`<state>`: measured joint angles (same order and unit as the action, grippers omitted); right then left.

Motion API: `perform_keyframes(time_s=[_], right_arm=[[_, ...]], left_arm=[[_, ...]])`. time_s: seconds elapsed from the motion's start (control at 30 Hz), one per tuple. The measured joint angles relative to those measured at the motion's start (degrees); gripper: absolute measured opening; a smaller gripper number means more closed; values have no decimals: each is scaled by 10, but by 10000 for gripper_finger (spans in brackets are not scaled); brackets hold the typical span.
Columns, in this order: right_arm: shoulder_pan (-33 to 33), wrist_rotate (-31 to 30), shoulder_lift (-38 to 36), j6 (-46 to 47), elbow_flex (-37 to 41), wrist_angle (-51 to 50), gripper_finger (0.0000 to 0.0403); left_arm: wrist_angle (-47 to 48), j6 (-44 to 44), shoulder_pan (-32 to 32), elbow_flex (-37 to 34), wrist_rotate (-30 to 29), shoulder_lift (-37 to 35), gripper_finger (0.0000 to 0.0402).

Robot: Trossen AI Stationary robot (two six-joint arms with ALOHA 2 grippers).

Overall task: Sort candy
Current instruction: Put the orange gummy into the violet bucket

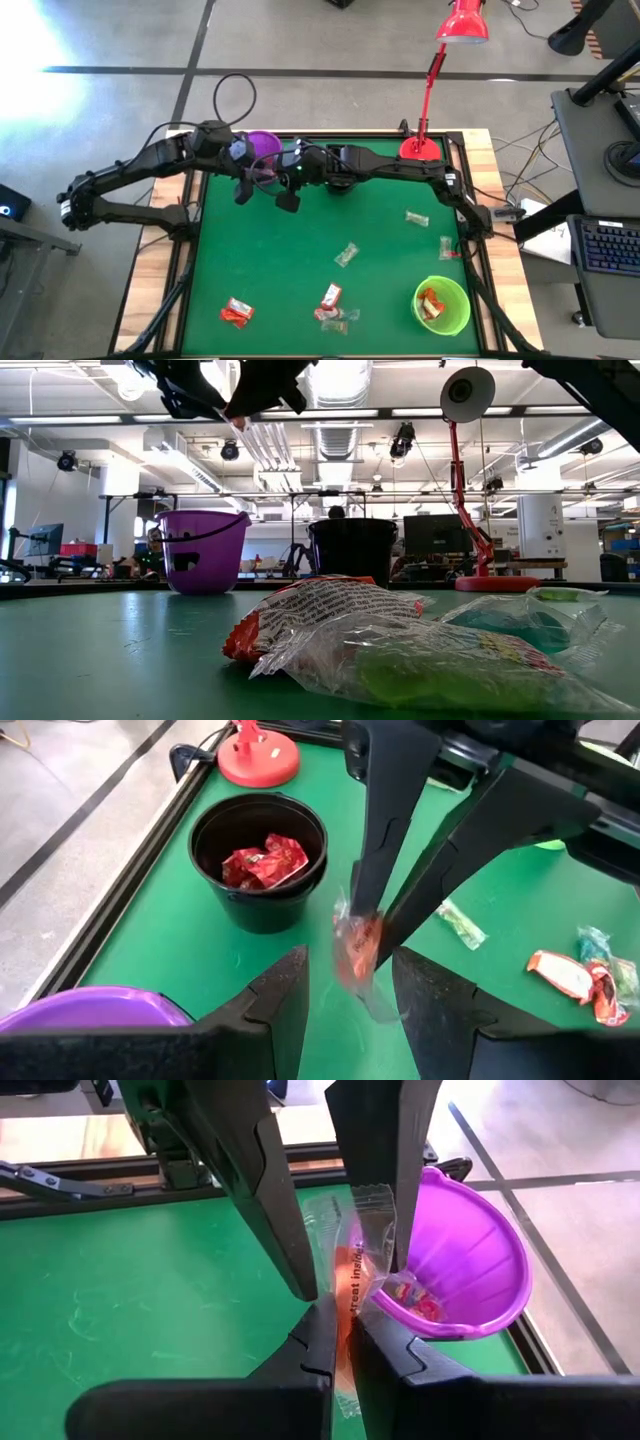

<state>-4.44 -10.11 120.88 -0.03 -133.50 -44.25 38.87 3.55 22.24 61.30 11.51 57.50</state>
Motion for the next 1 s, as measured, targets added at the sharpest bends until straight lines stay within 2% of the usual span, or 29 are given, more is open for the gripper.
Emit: perform_keyframes(time_s=[0.3, 0.63, 1.0], right_arm=[[-1, -5, 0, 0, 0, -3, 13], [-1, -6, 0, -1, 0, -3, 13], [-5, -2, 0, 0, 0, -4, 13]], left_arm=[[-8, 21, 1, 0, -26, 12, 115], [-14, 37, 1, 0, -31, 16, 8], [-24, 31, 2, 0, -37, 18, 2]])
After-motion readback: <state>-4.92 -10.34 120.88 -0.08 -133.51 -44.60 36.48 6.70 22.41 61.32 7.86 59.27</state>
